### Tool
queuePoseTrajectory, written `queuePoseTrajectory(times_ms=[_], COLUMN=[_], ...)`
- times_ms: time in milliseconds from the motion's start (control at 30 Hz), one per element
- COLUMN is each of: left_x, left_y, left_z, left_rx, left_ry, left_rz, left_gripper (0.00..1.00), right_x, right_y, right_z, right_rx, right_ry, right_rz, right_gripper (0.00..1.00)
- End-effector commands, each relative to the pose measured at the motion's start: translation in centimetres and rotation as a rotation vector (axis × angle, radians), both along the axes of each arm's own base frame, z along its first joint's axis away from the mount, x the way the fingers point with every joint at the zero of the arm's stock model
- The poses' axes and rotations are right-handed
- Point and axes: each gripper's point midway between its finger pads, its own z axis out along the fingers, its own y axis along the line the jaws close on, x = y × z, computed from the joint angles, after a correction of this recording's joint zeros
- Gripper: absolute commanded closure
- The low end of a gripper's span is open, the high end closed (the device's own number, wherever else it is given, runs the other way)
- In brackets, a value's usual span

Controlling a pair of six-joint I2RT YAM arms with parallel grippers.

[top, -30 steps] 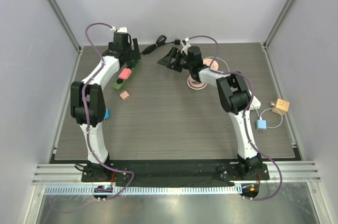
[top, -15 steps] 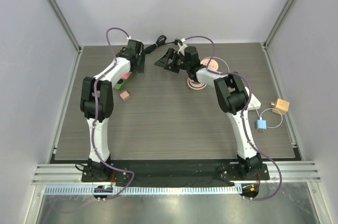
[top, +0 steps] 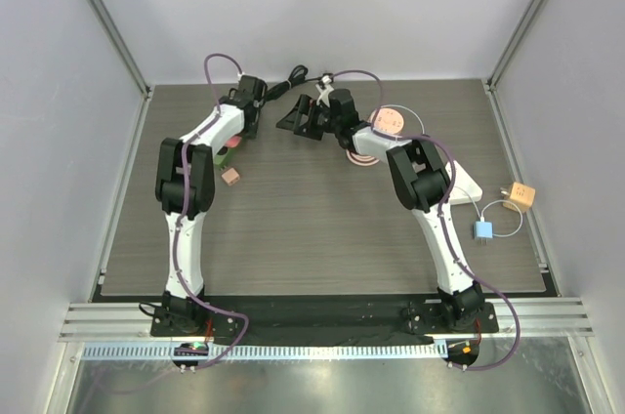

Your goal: Pull the plug off the socket

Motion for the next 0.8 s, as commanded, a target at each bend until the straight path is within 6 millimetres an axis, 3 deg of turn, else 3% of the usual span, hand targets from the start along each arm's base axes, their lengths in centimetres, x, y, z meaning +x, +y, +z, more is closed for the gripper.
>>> queuePoseTrajectory(times_ms=[0, 167, 267, 567, 767], left_x=[0.3, 0.5, 0.6, 1.2, 1.6], left_y=[0.5, 0.3, -0.5, -4.7, -6.4], left_z=[0.8, 2.0, 3.0, 3.8, 4.4], left_rx=[0.021, -0.012, -0.066, -0.303, -0.41], left_ry=[-0.003, -0.036, -0.063, -0.091, -0.125], left_rz=[0.009, 0.022, 0.017, -0.023, -0.026], left_gripper=[0.58, 0.89, 0.98, 1.0, 1.0], right_x=[0.5, 0.3, 0.2, 0.2, 0.3], right_y=[1.1, 2.0, 2.2, 2.1, 2.1], right_z=[1.9, 1.4, 1.3, 1.3, 0.8], right_rx=[0.004, 0.007, 0.017, 0.001, -0.019], right_ry=[-0.063, -0.045, -0.036, -0.032, -0.022], right_rz=[0.009, 0.02, 0.025, 0.031, 0.033], right_gripper=[0.06, 0.07, 0.06, 0.07, 0.08])
